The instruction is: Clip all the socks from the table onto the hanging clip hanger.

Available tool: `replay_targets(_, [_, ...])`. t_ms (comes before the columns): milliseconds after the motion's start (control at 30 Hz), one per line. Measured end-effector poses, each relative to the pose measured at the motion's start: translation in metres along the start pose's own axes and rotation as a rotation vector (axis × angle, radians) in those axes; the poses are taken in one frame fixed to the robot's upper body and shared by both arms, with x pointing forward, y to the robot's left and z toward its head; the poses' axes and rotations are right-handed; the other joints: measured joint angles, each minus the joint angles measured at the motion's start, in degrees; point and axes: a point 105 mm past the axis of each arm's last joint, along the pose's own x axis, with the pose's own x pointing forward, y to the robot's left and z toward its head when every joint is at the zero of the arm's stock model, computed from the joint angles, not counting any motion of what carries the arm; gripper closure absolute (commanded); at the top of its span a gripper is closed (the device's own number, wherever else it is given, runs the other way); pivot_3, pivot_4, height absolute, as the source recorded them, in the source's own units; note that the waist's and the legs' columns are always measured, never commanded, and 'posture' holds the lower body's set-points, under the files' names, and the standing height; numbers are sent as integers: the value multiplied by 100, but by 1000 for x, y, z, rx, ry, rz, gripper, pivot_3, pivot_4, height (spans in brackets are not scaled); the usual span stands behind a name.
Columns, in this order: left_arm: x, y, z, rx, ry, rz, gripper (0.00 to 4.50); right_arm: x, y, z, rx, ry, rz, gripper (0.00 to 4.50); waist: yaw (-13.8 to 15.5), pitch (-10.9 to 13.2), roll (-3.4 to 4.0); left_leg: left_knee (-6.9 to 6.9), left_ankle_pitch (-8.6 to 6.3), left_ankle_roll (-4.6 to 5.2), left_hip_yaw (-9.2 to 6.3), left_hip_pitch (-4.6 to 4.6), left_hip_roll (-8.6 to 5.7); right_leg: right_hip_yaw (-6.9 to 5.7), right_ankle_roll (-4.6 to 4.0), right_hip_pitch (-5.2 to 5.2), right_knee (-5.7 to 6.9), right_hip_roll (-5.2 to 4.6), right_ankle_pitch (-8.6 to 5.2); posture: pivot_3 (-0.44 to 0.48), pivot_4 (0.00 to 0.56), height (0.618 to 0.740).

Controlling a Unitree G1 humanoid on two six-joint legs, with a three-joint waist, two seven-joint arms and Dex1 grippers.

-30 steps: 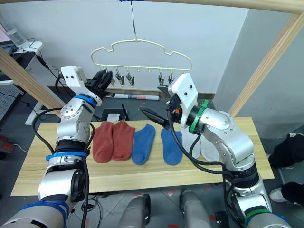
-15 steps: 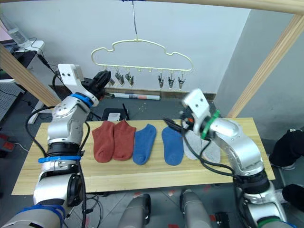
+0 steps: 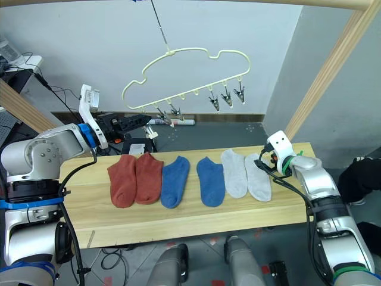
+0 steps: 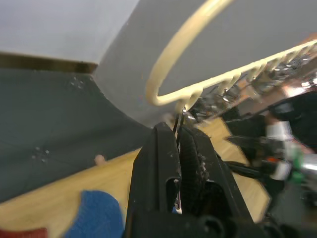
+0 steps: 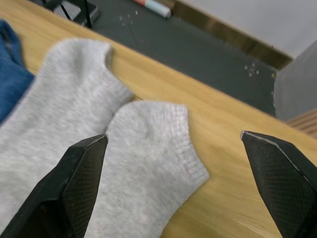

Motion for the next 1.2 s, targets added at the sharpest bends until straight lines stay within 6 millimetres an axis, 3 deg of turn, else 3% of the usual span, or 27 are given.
replay_targets(167, [-3,-11,-7,-82,42,-73,4497,14,1,-18,-8,69,22,0,25,25,-2,-1,-1,-1,12,0,-7,13,3,-4,0,-9,-2,1,314,740])
replay_targets(433, [-6,-12,-5,-66,38,-62,4497,23,-3,-22,-52,96,27,0,28,35,-3,0,0,-2,14,3,-6,16,3,-4,4,-9,-1,17,310,740])
replay_targets(533, [-6,-11,-5,-63,36,-55,4500,24,-2,-22,-58,99,36,540,29,34,-3,0,0,-3,15,3,-7,17,4,-4,4,-9,-1,18,308,740])
replay_targets(900, [-7,-12,-6,-44,28,-52,4500,24,6,-26,-94,76,82,4310,42,34,-3,2,0,-4,16,5,-8,20,6,-2,7,-11,0,21,297,740])
replay_targets(1000, [-6,-13,-6,-50,28,-58,4500,17,3,-30,-139,78,76,4455,51,34,-3,2,0,-4,17,4,-10,20,6,-3,7,-13,0,20,295,740])
replay_targets(1100, [-5,-16,-9,-93,16,-80,4500,-9,12,-29,-206,44,155,4455,106,43,11,0,-1,-5,12,-2,-11,16,8,-6,8,-15,-1,21,301,740])
replay_targets(1133, [-5,-15,-10,-115,9,-81,4500,-19,20,-21,-213,20,201,4455,118,46,16,2,-3,-7,15,-1,-11,17,10,-7,11,-15,-2,18,302,740])
replay_targets(1200, [-4,-16,-10,-159,2,-89,4500,-42,42,14,-225,-69,319,4455,72,51,20,5,-3,-8,17,1,-9,22,11,-7,15,-13,-2,14,304,740])
